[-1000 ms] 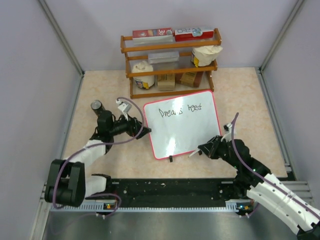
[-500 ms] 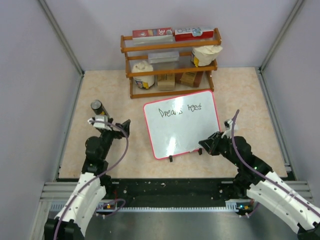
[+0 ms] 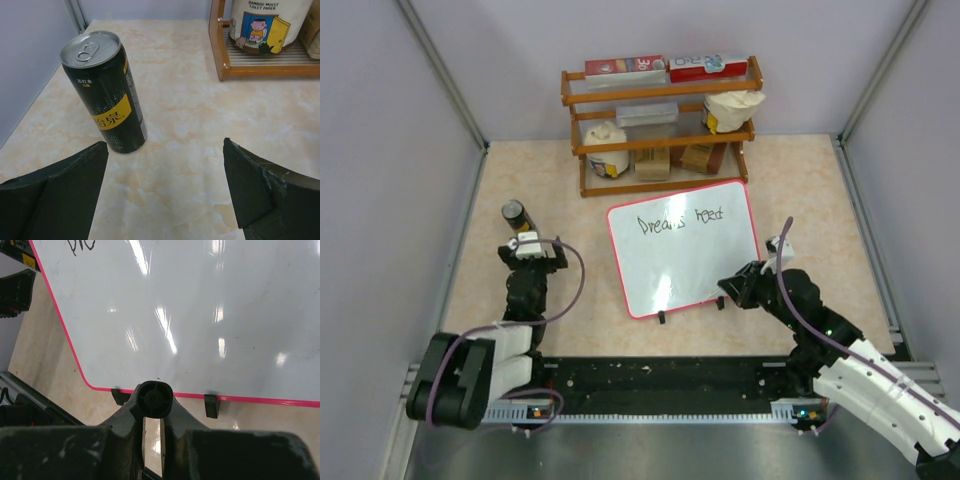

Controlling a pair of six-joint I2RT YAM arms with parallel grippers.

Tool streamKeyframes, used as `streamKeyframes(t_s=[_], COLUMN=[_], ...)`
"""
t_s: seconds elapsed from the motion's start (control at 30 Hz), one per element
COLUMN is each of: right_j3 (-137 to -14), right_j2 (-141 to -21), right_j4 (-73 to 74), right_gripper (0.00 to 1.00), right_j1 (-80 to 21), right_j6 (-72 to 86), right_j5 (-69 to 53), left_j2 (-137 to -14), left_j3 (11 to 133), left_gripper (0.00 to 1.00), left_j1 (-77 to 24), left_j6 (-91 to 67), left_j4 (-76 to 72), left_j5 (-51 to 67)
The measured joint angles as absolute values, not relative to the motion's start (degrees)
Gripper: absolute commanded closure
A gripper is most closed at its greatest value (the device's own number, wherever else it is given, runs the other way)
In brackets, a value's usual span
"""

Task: Write a sentence on the whiteboard
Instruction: Hold the whiteboard at the center of the board.

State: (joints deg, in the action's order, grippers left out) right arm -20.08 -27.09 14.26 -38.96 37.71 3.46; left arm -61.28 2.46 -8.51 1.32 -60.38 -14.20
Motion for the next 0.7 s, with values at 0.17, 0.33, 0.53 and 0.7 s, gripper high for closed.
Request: streamKeyframes(t_s=[0.17,0.33,0.53,0.7], right_j3=[-20.9,-21.2,-22.3,-24.2], right_j2=[-27.4,-27.0,-26.8,-26.6], right_j4=[14.2,14.1,14.2,14.2], right_gripper=[1.0,1.0,1.0,1.0], right_j1=[-39.0,-39.0,-39.0,-39.0], right_j6=[37.1,36.9,35.7,34.5], right_j5=[3.7,4.4,5.2,6.0], left_j2=[-73.1,-82.4,-80.9,-80.9], left_j3=[2.5,2.8,8.6,13.7], left_gripper=[0.01,0.01,0.01,0.01], left_j1=[-8.5,-8.5,-8.5,-6.9], left_j6=[1.8,3.2,4.9,4.4], left_j4=[-69.4,-71.6,-69.3,-66.0], left_j5=[-14.4,-13.1,-8.8,-7.0])
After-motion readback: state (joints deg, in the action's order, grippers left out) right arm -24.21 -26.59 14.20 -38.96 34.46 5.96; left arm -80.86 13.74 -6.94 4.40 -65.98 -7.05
